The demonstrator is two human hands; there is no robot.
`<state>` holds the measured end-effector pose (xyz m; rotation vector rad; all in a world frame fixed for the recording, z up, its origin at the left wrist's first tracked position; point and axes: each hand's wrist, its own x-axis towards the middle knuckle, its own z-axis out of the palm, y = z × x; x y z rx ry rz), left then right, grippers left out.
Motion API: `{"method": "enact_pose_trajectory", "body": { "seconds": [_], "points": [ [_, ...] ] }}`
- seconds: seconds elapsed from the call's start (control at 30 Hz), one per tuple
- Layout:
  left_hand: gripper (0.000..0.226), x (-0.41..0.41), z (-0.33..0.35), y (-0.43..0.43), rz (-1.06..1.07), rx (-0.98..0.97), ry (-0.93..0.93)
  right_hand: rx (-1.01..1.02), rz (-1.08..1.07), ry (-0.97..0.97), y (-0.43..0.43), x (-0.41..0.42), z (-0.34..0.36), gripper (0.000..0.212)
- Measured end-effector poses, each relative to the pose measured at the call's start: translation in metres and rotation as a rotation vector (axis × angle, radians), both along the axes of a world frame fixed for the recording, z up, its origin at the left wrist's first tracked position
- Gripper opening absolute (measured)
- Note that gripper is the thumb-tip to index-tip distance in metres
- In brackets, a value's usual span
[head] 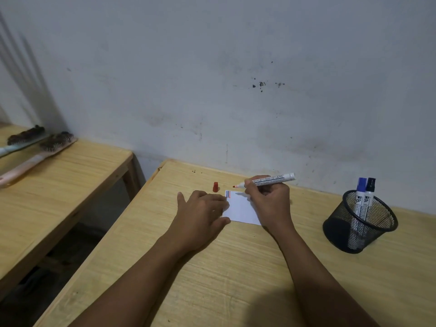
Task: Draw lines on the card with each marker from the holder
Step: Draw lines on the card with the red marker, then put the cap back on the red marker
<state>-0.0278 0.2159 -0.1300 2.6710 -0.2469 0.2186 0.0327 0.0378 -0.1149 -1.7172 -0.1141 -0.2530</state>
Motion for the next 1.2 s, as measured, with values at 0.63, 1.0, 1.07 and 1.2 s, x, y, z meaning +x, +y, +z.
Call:
{"method": "enact_pose_trajectory", "body": {
  "seconds": [0.63,1.0,1.07,1.2],
  "points": [
    [0.009,0.026,0.066,-0.01,0.341,-0.808,-0.043,0.174,-0.022,-0.079,-0.041,-0.037,0.06,0.011],
    [0.025,-0.037,0.176,-0.07,0.014,-1.311,0.332,0.283,-0.059,-0.276,-0.05,-0.091,0.138,0.015],
    [0.023,-0.046,0.185,-0.077,-0.015,-1.323,0.308,0.287,-0.078,-0.323,-0.058,-0.105,0.15,0.014],
    [0.023,-0.062,0.199,-0.089,-0.055,-1.334,0.285,0.294,-0.102,-0.386,-0.072,-0.128,0.17,0.013]
  ]
}}
